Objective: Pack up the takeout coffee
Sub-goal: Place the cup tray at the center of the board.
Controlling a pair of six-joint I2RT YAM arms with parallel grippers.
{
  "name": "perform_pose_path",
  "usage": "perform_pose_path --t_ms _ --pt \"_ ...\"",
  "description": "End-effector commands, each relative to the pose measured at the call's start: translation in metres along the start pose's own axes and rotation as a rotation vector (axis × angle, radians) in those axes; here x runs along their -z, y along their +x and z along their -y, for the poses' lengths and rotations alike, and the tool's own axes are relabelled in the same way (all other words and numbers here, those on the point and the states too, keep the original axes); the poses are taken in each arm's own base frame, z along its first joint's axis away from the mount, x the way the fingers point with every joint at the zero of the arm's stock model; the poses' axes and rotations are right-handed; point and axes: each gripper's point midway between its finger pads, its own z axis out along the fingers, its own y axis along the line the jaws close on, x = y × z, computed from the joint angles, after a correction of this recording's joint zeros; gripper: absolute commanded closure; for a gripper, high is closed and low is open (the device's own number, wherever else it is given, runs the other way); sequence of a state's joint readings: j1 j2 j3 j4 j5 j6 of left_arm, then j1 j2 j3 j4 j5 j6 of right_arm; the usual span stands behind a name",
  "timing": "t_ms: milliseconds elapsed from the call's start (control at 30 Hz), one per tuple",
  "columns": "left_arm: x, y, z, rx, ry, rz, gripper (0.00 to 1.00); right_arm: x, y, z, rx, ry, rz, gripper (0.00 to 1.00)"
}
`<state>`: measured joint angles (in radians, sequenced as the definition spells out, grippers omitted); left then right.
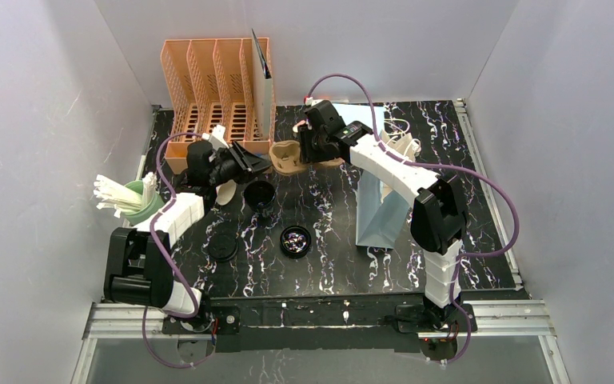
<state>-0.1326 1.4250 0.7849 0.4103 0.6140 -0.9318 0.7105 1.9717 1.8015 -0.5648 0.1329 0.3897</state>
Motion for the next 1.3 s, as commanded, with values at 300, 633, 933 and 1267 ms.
perform_pose_path --t_ms 300,633,933,1267 --pt "-0.011 -0.010 0.002 -0.019 0.036 -0.012 0.79 0.003 -0.019 -0.012 -0.005 -0.060 0.055 0.59" --pt "-0.027 -0.017 -0.029 -0.023 -0.072 -0.003 0.98 -0.006 -0.023 0.001 -0.031 -0.019 0.057 0.59" --pt "-0.041 -0.025 -0.047 -0.009 -0.138 -0.003 0.90 -0.019 -0.024 0.004 -0.062 -0.042 0.036 0.60" --pt "-0.033 -0.026 -0.035 0.023 -0.110 0.031 0.70 -0.025 -0.022 0.005 -0.067 -0.053 0.017 0.60"
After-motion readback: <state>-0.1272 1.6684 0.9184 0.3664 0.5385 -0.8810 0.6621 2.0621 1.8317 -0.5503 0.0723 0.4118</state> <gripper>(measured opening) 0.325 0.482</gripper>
